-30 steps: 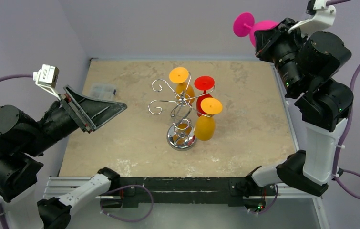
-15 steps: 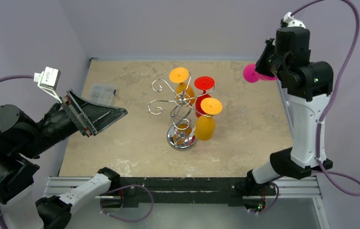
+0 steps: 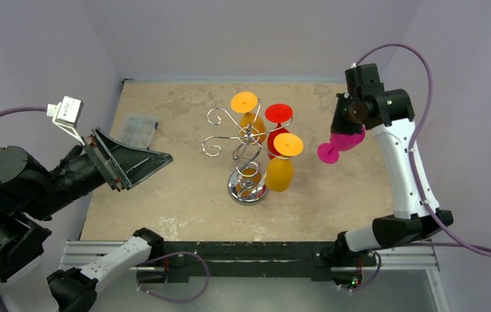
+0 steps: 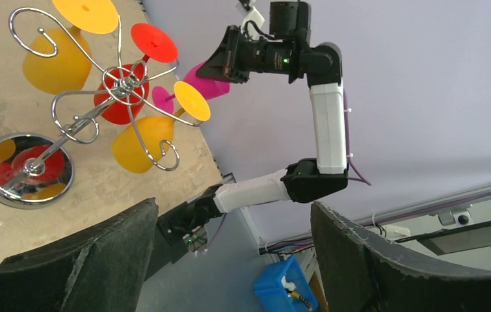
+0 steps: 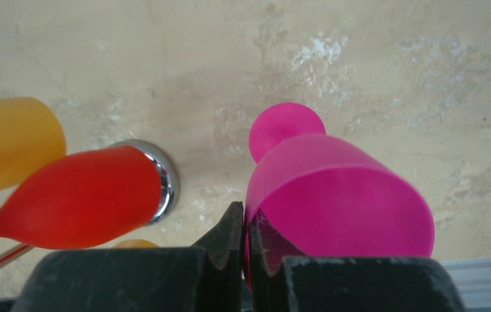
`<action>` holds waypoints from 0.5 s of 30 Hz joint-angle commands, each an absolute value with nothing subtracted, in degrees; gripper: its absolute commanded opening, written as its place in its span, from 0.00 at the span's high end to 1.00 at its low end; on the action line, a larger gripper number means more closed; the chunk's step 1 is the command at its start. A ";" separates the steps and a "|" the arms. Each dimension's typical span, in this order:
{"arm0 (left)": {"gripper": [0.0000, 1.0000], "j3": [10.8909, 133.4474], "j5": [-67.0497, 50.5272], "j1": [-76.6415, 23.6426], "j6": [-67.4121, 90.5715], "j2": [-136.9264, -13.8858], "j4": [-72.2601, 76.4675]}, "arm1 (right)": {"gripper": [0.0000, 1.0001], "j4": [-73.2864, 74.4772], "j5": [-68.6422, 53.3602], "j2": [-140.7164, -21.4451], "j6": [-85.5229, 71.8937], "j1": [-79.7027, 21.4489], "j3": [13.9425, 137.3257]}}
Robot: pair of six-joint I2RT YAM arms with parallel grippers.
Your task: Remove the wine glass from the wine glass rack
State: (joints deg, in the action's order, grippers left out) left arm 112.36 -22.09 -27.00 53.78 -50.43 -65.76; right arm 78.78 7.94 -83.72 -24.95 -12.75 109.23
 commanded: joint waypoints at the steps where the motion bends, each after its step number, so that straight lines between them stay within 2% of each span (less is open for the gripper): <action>1: 0.16 112.38 -21.55 -26.72 52.26 -49.62 -67.15 | 1.00 70.17 6.75 -77.76 -26.83 -12.65 98.27; 7: 0.17 112.15 -20.97 -26.72 52.33 -48.88 -68.32 | 1.00 63.88 8.77 -74.45 -28.30 -12.57 85.12; 15: 0.17 108.95 -19.52 -26.70 52.35 -46.43 -68.85 | 1.00 57.03 10.43 -71.73 -28.26 -12.63 75.45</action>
